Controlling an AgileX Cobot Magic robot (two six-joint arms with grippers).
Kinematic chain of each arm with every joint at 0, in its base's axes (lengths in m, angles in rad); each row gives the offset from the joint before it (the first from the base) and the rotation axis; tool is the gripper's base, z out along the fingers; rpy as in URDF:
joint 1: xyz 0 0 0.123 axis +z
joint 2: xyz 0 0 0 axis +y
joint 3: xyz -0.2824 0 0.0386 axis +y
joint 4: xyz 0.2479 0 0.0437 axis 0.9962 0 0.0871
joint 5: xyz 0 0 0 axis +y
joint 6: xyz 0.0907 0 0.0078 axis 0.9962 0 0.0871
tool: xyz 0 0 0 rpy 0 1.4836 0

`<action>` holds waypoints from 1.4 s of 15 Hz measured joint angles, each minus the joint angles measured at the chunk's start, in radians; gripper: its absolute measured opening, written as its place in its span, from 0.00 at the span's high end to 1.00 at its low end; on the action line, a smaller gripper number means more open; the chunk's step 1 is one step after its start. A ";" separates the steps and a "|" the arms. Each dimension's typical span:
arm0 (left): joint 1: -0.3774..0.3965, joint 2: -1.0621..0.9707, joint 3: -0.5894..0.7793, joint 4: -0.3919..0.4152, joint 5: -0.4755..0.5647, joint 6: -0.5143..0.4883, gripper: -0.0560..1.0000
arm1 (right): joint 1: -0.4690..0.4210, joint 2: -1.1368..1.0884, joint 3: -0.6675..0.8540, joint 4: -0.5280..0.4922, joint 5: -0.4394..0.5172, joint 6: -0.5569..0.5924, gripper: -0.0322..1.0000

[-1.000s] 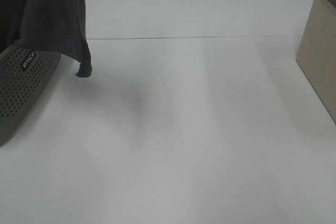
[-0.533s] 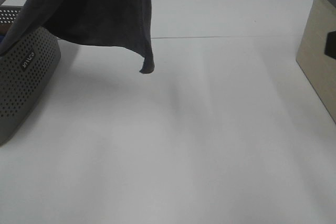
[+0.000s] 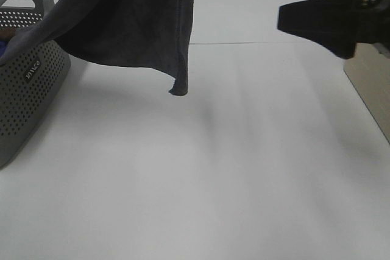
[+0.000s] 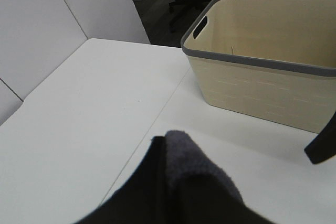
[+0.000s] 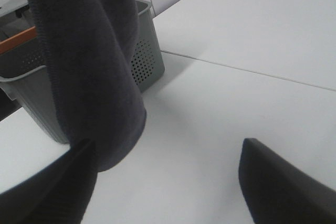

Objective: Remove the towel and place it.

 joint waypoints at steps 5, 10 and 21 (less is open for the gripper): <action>0.000 0.032 0.000 0.000 -0.040 -0.001 0.95 | 0.381 0.207 -0.107 0.008 -0.312 0.009 0.26; 0.000 0.037 0.000 -0.009 -0.068 -0.001 0.95 | 0.458 0.359 -0.204 0.027 -0.379 0.010 0.26; 0.001 0.037 0.000 0.017 -0.071 -0.001 0.95 | 0.458 0.491 -0.264 0.035 -0.356 0.068 0.56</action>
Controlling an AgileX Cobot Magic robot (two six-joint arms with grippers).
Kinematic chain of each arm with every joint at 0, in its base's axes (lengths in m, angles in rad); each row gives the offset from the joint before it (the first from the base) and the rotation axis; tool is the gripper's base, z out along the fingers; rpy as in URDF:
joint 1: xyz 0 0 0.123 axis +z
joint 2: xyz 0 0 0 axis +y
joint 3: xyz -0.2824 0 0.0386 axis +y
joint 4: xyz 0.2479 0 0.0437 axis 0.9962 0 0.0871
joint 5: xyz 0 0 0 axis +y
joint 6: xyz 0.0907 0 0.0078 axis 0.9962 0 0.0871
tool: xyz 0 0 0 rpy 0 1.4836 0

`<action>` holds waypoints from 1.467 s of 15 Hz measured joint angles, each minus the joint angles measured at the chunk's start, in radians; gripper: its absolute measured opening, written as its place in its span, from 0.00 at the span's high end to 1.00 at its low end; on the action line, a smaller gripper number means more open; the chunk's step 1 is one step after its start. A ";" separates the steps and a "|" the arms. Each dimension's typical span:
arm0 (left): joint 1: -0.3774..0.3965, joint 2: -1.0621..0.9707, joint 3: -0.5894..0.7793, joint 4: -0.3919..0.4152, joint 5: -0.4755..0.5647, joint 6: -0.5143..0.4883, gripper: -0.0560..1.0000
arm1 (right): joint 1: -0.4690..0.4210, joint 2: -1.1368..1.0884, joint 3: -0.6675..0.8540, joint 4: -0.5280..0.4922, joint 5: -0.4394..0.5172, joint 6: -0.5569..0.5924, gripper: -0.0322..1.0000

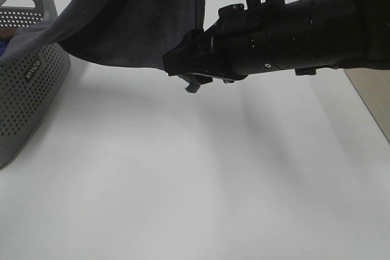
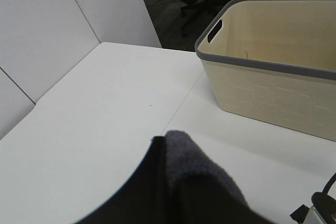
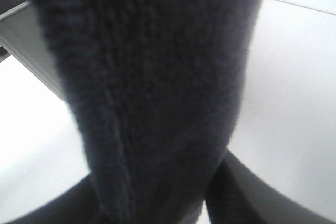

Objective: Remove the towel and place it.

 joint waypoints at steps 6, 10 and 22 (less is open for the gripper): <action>0.000 0.000 0.000 0.003 0.000 0.000 0.95 | 0.000 -0.071 0.036 0.000 -0.008 0.021 0.71; 0.000 0.000 0.000 0.004 0.000 0.000 0.95 | 0.000 -0.123 0.103 -0.001 -0.057 0.021 0.72; 0.000 0.000 0.000 0.004 0.001 0.000 0.95 | 0.000 -0.130 0.115 -0.120 -0.001 0.022 0.96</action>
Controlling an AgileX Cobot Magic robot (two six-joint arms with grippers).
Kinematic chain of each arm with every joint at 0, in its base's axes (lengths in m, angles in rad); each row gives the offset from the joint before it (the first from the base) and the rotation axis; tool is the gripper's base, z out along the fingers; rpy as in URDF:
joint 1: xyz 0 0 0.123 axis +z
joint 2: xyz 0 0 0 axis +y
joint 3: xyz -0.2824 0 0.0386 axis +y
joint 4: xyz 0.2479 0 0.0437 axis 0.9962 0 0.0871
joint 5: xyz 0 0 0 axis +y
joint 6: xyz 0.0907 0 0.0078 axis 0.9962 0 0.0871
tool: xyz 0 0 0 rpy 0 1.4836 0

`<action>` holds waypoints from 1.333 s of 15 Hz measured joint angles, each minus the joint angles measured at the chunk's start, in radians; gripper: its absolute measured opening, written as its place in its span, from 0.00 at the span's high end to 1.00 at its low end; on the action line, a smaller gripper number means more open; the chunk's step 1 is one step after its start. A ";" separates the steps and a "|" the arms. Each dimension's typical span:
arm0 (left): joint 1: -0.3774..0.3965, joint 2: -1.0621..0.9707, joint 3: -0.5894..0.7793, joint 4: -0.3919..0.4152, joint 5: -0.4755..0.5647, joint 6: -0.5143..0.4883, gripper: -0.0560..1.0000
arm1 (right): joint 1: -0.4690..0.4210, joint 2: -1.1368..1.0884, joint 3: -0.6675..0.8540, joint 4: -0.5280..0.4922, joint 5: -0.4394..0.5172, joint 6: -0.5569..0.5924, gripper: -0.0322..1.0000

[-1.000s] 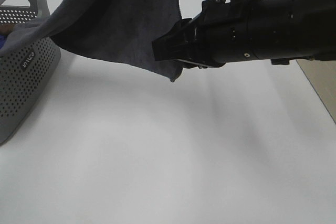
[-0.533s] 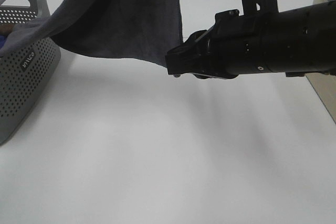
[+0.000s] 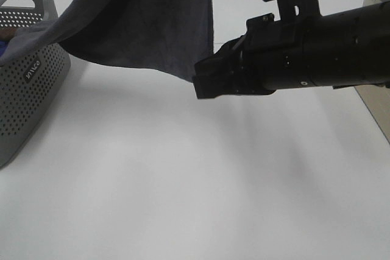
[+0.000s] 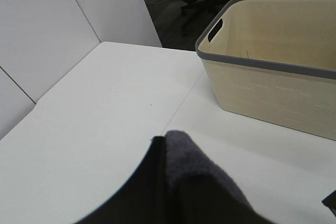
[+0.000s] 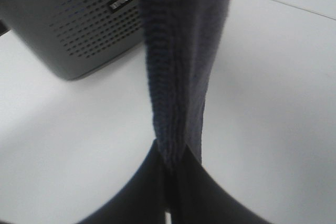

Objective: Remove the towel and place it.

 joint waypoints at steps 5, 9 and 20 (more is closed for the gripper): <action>0.000 0.000 0.000 0.053 0.012 0.000 0.95 | 0.000 0.000 -0.119 -0.612 0.232 0.538 0.96; 0.000 0.000 0.000 0.083 0.069 0.026 0.95 | 0.000 0.001 -0.302 -1.295 0.488 1.264 0.96; 0.000 0.000 0.000 0.347 -0.089 0.133 0.95 | 0.000 0.034 -0.852 -1.963 0.732 1.566 0.96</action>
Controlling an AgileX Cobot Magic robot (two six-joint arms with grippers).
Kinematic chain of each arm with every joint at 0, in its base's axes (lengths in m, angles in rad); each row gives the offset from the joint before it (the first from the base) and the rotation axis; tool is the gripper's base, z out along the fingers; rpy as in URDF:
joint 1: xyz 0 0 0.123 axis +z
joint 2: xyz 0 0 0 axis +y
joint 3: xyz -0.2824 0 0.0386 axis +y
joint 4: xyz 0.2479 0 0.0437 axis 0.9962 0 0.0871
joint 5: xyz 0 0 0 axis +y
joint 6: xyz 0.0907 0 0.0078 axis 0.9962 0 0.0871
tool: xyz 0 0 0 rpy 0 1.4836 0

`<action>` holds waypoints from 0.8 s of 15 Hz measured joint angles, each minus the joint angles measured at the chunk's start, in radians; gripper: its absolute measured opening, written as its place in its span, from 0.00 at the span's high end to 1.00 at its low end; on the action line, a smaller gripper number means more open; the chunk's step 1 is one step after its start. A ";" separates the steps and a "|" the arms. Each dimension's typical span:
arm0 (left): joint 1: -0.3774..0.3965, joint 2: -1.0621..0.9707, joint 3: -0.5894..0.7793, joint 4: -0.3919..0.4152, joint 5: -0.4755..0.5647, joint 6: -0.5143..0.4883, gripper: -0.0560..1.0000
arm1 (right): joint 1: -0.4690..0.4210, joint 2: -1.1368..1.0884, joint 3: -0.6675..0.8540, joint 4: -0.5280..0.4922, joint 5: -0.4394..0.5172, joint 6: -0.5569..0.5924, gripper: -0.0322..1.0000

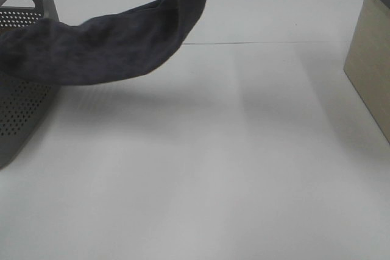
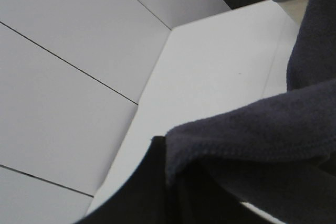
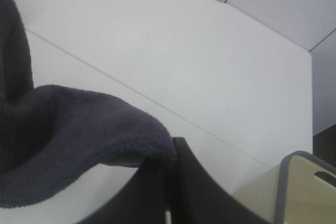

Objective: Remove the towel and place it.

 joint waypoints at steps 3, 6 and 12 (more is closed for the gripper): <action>0.011 0.000 0.000 0.000 -0.183 0.000 0.95 | 0.000 0.092 -0.182 -0.069 0.021 0.001 0.96; 0.075 0.000 0.000 0.000 -0.363 0.000 0.95 | 0.000 0.186 -0.413 -0.185 -0.001 0.001 0.96; 0.165 0.009 0.000 -0.027 -0.630 -0.002 0.95 | -0.055 0.266 -0.534 -0.256 -0.136 0.051 0.96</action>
